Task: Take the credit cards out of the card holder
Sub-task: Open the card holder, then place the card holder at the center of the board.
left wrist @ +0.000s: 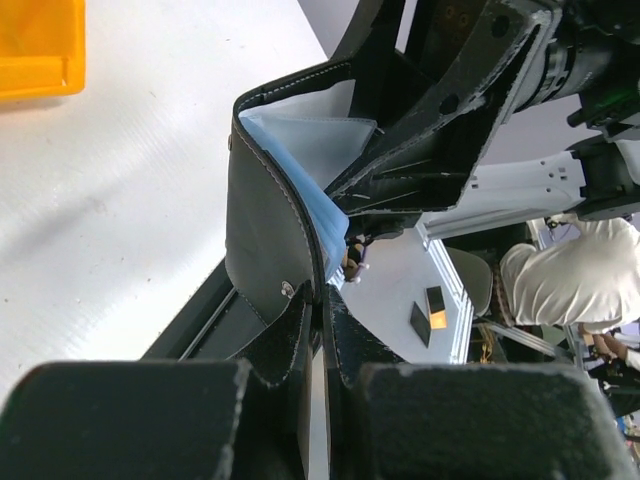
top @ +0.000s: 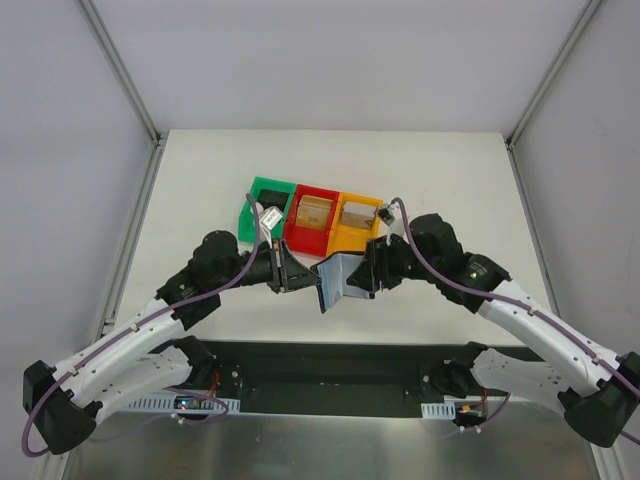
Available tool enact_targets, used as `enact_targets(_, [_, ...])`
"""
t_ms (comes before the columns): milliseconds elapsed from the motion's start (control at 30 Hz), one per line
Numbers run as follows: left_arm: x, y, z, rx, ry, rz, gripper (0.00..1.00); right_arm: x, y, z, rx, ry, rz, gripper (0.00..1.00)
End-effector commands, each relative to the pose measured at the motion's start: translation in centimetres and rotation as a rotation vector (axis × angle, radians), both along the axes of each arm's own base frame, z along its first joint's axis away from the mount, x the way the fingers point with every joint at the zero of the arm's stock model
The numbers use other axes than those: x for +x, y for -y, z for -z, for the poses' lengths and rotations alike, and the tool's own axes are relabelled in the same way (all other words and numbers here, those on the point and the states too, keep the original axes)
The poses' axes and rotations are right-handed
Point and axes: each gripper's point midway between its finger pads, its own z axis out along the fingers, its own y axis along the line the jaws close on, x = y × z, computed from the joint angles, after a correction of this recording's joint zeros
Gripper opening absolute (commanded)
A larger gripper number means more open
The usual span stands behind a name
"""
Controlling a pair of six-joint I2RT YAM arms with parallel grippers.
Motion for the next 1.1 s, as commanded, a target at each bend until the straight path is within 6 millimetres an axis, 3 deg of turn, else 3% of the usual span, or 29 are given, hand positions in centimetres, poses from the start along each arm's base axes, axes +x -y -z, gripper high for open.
enact_targets(0, [-0.7,0.5,-2.8,-0.105,0.075,0.046,0.00,-0.6,-1.2,-2.3,0.113,0.029,-0.057,0.52])
enact_targets(233, [-0.4,0.3,-0.2,-0.069,0.051,0.025,0.00,-0.7,-0.7,-0.9,0.075,0.015,-0.048,0.15])
enact_targets(333, [-0.1,-0.1,1.2,-0.045,0.031,0.003,0.16,-0.8,-0.3,0.1,0.051,0.004,-0.040,0.01])
enact_targets(433, [0.0,-0.7,2.9,-0.005,0.013,-0.025,0.41,-0.9,-0.1,0.9,0.035,-0.008,-0.039,0.00])
enact_targets(533, [0.1,-1.5,4.6,0.040,0.006,-0.064,0.53,-1.0,0.0,1.8,0.020,-0.024,-0.042,0.00])
enact_targets(900, [1.1,-4.9,12.1,0.254,-0.107,-0.247,0.60,0.2,-1.0,6.5,0.009,-0.107,0.026,0.00])
enact_targets(1067, [1.8,-6.2,13.2,0.302,-0.103,-0.329,0.62,0.7,-0.9,9.0,-0.001,-0.141,0.086,0.00])
